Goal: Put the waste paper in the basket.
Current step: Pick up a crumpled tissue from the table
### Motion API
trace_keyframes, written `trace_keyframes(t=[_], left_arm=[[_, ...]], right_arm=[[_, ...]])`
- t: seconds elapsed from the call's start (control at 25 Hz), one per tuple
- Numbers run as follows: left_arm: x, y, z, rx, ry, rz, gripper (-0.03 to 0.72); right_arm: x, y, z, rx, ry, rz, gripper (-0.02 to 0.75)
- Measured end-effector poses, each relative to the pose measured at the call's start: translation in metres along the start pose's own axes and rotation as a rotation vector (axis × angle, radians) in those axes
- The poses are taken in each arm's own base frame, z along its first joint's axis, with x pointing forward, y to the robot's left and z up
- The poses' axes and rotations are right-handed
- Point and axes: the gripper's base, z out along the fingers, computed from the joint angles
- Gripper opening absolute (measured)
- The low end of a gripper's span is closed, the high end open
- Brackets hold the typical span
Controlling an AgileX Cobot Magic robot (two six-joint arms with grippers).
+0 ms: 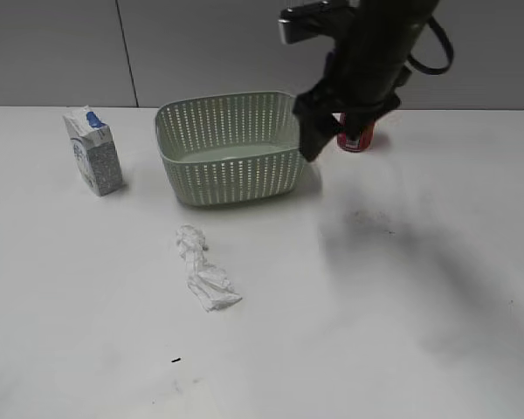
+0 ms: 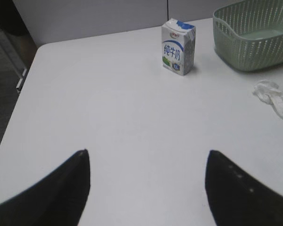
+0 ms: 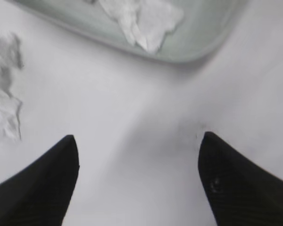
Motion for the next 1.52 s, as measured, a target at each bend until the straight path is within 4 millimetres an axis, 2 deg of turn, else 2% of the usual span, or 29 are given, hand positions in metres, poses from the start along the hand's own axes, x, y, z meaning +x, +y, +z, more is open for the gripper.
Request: trace_keyframes(t=[0.12, 0.2, 0.4, 0.52, 0.6, 0.76, 0.92, 1.08, 1.16, 1.36, 1.52], left_arm=[[-0.010, -0.001, 0.010, 0.027, 0.052, -0.006, 0.559], [-0.024, -0.003, 0.017, 0.060, 0.071, 0.010, 0.559], [-0.063, -0.003, 0.051, 0.119, 0.138, 0.024, 0.559], [-0.088, -0.006, 0.078, 0.163, 0.179, 0.043, 0.559], [-0.105, -0.013, 0.100, 0.205, 0.232, 0.081, 0.559], [-0.132, -0.042, 0.152, 0.298, 0.343, 0.204, 0.559], [-0.139, -0.082, 0.209, 0.371, 0.458, 0.303, 0.559], [-0.127, -0.115, 0.257, 0.414, 0.573, 0.360, 0.559], [-0.119, -0.129, 0.274, 0.432, 0.619, 0.391, 0.559], [-0.095, -0.156, 0.308, 0.473, 0.710, 0.475, 0.559], [-0.077, -0.166, 0.330, 0.486, 0.772, 0.515, 0.559]], right_arm=[[0.016, -0.035, -0.005, 0.007, 0.113, 0.084, 0.594], [0.024, -0.061, -0.011, 0.021, 0.128, 0.148, 0.594], [0.057, -0.120, -0.040, 0.069, 0.113, 0.309, 0.594], [0.084, -0.138, -0.062, 0.094, 0.109, 0.381, 0.594], [0.101, -0.140, -0.075, 0.105, 0.108, 0.414, 0.594], [0.134, -0.126, -0.099, 0.132, 0.064, 0.436, 0.593], [0.170, -0.099, -0.113, 0.153, 0.001, 0.435, 0.593], [0.211, -0.072, -0.120, 0.175, -0.052, 0.431, 0.593], [0.229, -0.060, -0.123, 0.185, -0.078, 0.429, 0.593], [0.274, -0.029, -0.131, 0.219, -0.172, 0.416, 0.593], [0.306, -0.008, -0.133, 0.243, -0.246, 0.413, 0.593]])
